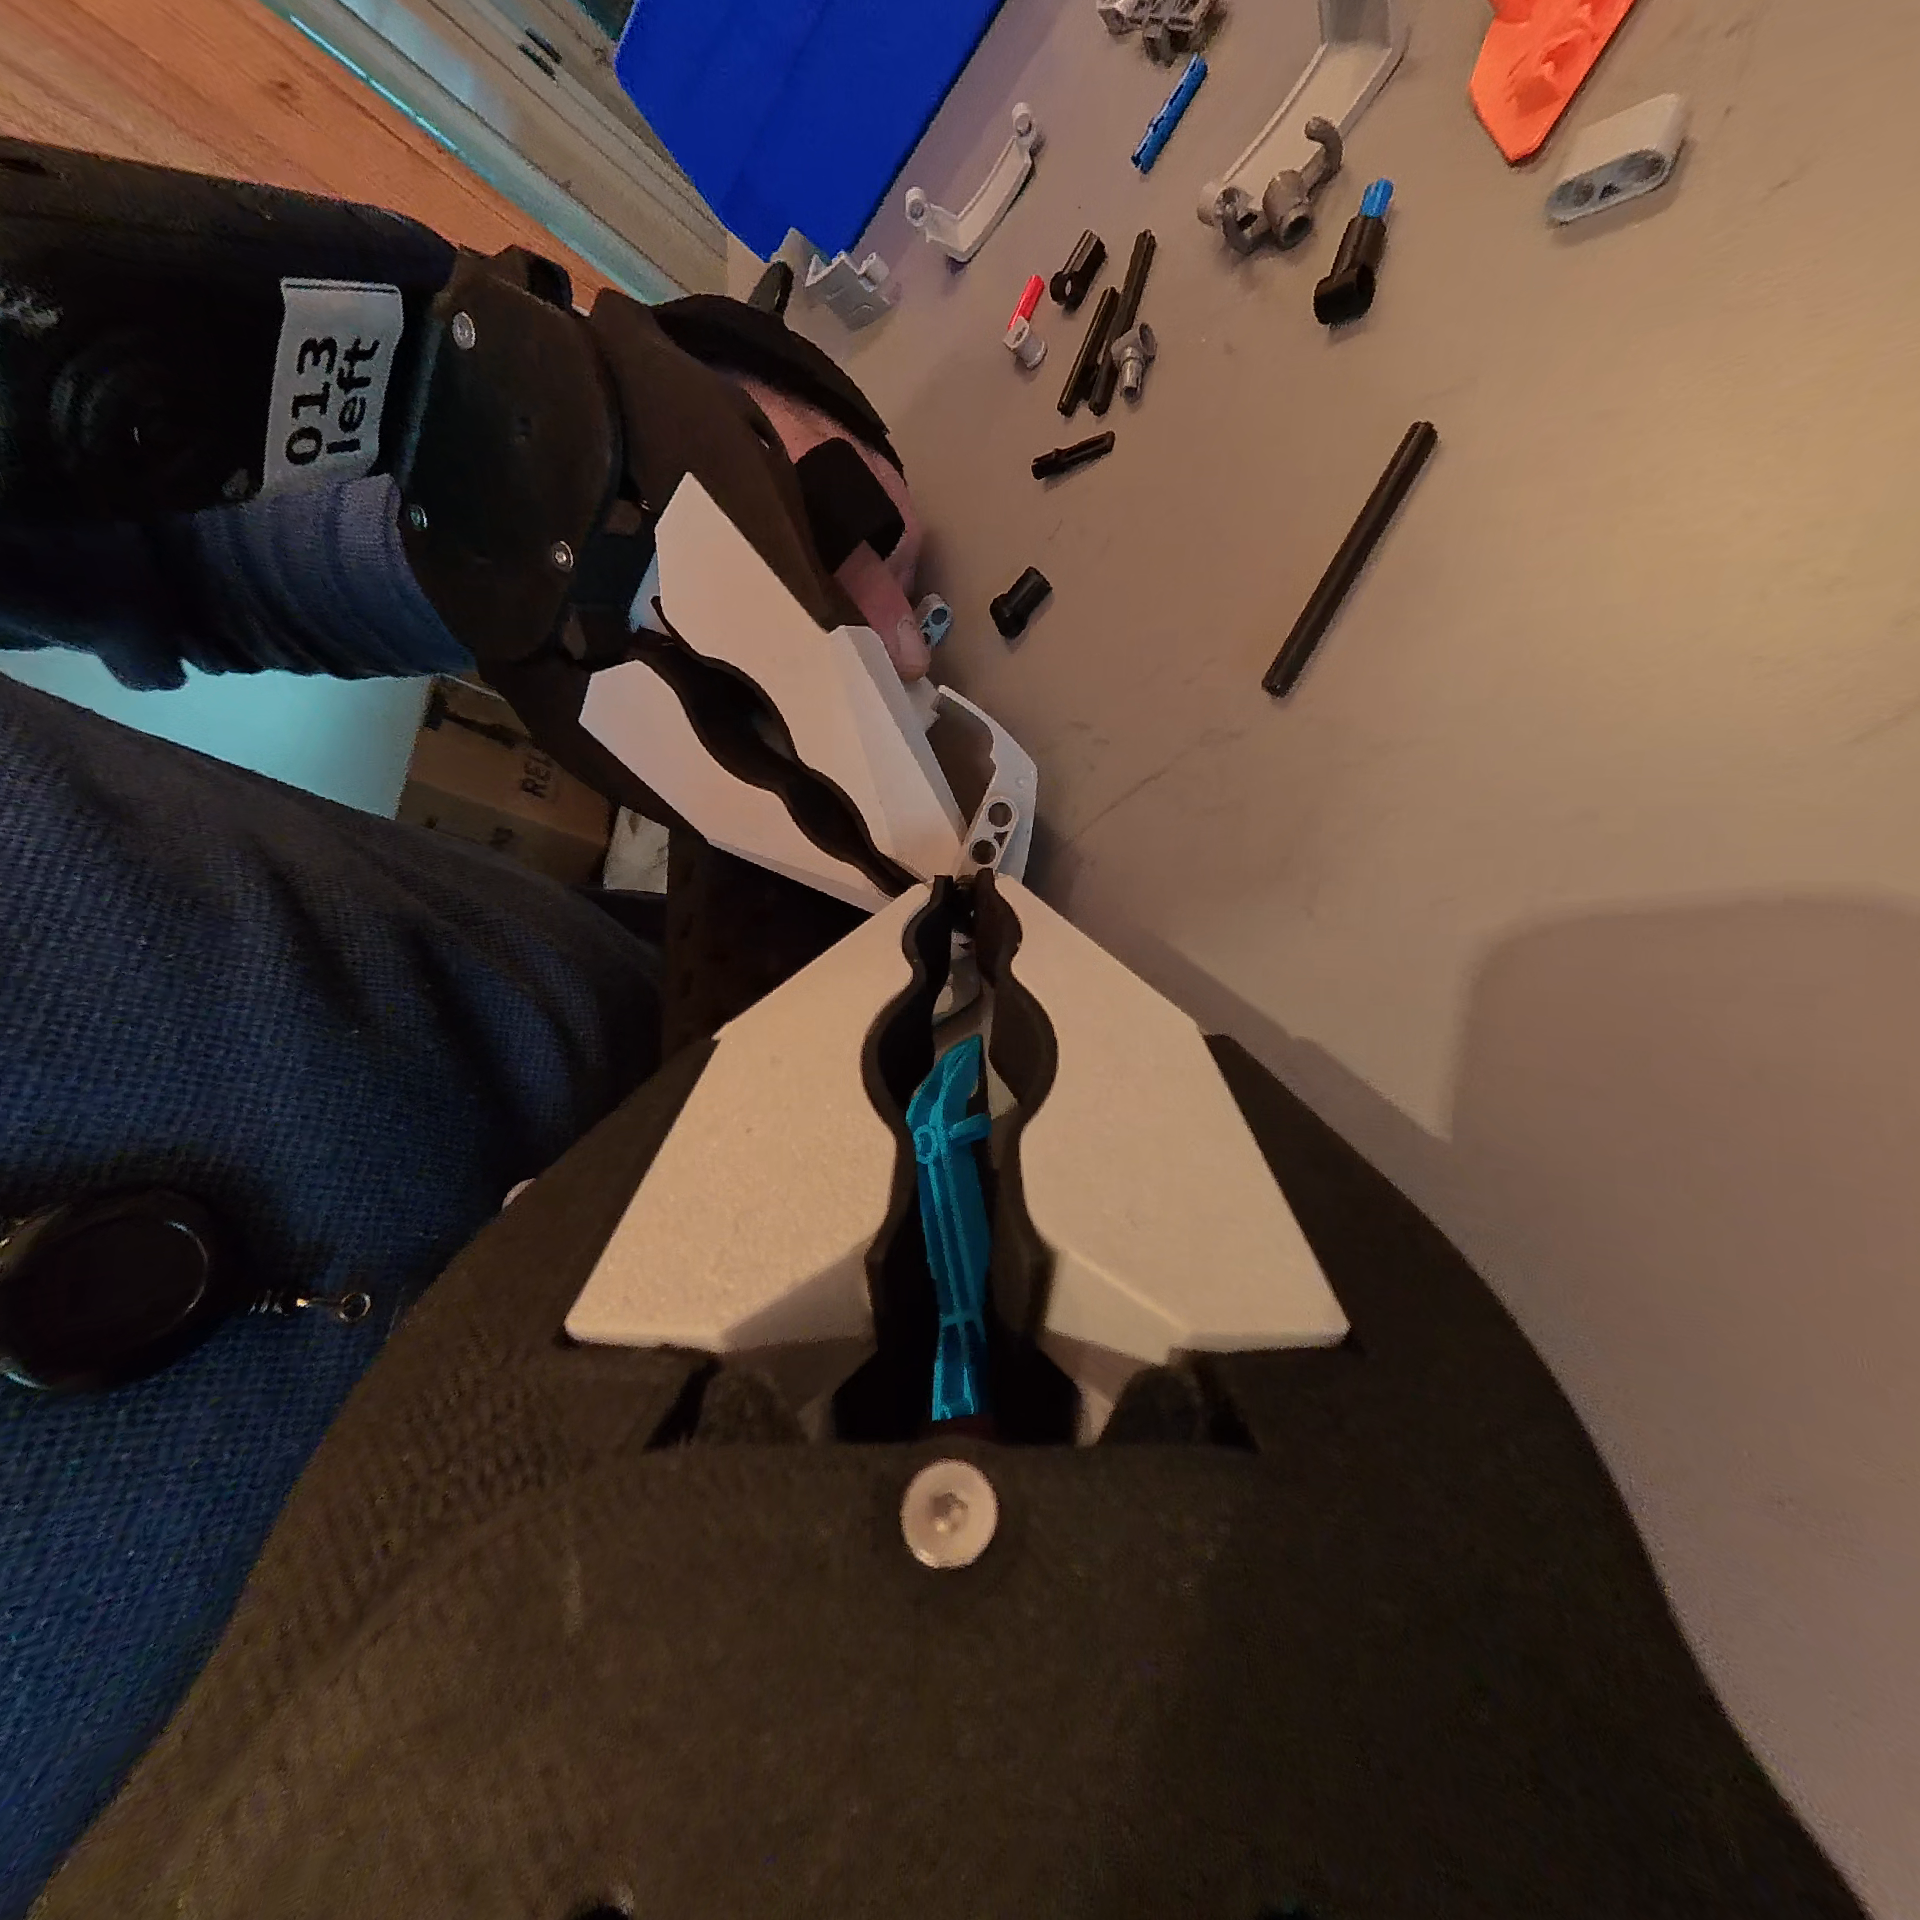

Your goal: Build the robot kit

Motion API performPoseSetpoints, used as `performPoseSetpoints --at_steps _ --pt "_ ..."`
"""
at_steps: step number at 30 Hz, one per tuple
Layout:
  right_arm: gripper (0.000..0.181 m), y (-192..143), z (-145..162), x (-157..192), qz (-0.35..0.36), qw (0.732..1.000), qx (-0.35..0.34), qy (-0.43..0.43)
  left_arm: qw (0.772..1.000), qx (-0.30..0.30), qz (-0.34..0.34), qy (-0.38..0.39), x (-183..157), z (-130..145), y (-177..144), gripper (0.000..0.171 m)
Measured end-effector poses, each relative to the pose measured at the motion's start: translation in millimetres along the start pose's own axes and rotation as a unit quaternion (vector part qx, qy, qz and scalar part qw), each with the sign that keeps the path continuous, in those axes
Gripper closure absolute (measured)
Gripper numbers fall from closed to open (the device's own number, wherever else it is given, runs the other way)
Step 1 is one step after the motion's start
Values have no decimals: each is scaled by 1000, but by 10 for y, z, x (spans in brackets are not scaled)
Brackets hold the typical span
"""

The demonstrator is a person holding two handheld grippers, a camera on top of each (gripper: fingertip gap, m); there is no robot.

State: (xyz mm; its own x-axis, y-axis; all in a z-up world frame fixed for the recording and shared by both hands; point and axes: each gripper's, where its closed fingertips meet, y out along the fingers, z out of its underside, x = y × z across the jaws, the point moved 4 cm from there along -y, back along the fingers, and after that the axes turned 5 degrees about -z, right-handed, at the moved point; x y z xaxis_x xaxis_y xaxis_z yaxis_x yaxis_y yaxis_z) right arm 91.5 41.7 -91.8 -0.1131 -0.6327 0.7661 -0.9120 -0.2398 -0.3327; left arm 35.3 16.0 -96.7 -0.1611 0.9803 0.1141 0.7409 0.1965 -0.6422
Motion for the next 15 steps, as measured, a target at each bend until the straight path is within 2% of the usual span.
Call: performPoseSetpoints --at_steps 7,15 --pt "179 -4 3 -10 -27 999 17 18 1000 -3 -9 17 -13 -4 8 171" --pt "180 7 21 -6 -39 997 65 -12 999 -6 -14 29 -36 -8 12 171"
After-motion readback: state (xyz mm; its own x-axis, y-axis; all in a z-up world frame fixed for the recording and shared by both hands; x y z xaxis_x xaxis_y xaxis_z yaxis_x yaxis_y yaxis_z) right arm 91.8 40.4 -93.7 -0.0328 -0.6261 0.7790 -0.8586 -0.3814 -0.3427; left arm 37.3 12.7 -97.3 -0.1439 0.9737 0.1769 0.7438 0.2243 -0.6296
